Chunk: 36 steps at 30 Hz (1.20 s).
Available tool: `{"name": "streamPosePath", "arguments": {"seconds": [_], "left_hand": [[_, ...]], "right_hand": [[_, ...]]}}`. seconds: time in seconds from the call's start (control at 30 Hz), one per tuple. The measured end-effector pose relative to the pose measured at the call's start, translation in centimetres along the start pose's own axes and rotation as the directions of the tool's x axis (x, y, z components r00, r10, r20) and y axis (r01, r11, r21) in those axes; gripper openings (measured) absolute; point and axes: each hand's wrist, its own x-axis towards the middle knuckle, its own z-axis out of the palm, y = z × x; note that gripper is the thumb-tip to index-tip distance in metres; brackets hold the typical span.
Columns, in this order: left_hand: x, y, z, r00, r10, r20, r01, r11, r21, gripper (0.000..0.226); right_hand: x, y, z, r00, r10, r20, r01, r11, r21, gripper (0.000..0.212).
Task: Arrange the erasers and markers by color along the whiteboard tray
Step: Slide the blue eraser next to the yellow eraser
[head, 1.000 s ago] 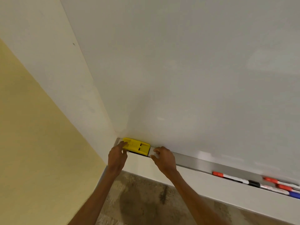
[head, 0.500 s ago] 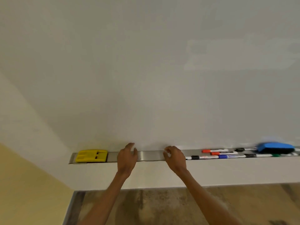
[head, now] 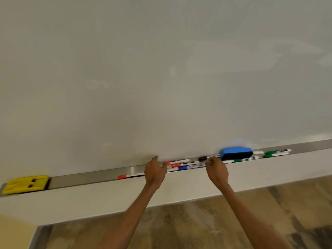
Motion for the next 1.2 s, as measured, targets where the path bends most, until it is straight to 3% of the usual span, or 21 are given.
{"name": "streamPosePath", "arguments": {"seconds": [0.13,0.37,0.57,0.67,0.83,0.97,1.07,1.2], "left_hand": [[-0.7,5.7,6.4,0.999,-0.028,0.038,0.03,0.998,-0.059,0.057],[-0.3,12.7,15.8,0.967,-0.072,0.243,0.118,0.976,-0.182,0.066],[0.3,15.9,20.2,0.947,-0.053,0.318,0.134,0.962,-0.238,0.051],[0.2,16.5,21.3,0.958,0.007,0.285,0.065,0.967,-0.245,0.039],[0.5,16.7,21.8,0.957,0.099,0.271,-0.035,0.972,-0.233,0.023],[0.8,16.2,21.4,0.955,0.096,0.282,-0.026,0.97,-0.24,0.026],[1.1,15.8,20.3,0.955,0.109,0.274,-0.029,0.959,-0.284,0.012],[1.1,14.2,17.4,0.962,0.143,0.231,-0.061,0.943,-0.328,0.038]], "right_hand": [[3.8,5.0,-4.5,0.995,0.077,-0.068,-0.074,0.997,0.038,0.028],[9.5,11.3,-9.6,0.977,0.174,-0.121,-0.164,0.982,0.089,0.046],[12.6,14.2,-9.7,0.975,0.219,0.036,-0.222,0.961,0.162,0.057],[13.3,14.7,-8.9,0.978,0.192,0.085,-0.204,0.962,0.179,0.055],[13.5,14.8,-8.4,0.984,0.178,0.028,-0.18,0.953,0.243,0.05],[12.9,14.5,-8.5,0.985,0.171,0.013,-0.168,0.95,0.263,0.046],[11.7,13.4,-8.3,0.985,0.17,-0.021,-0.154,0.935,0.318,0.043],[9.1,11.0,-7.1,0.988,0.142,-0.055,-0.111,0.918,0.38,0.045]]}}
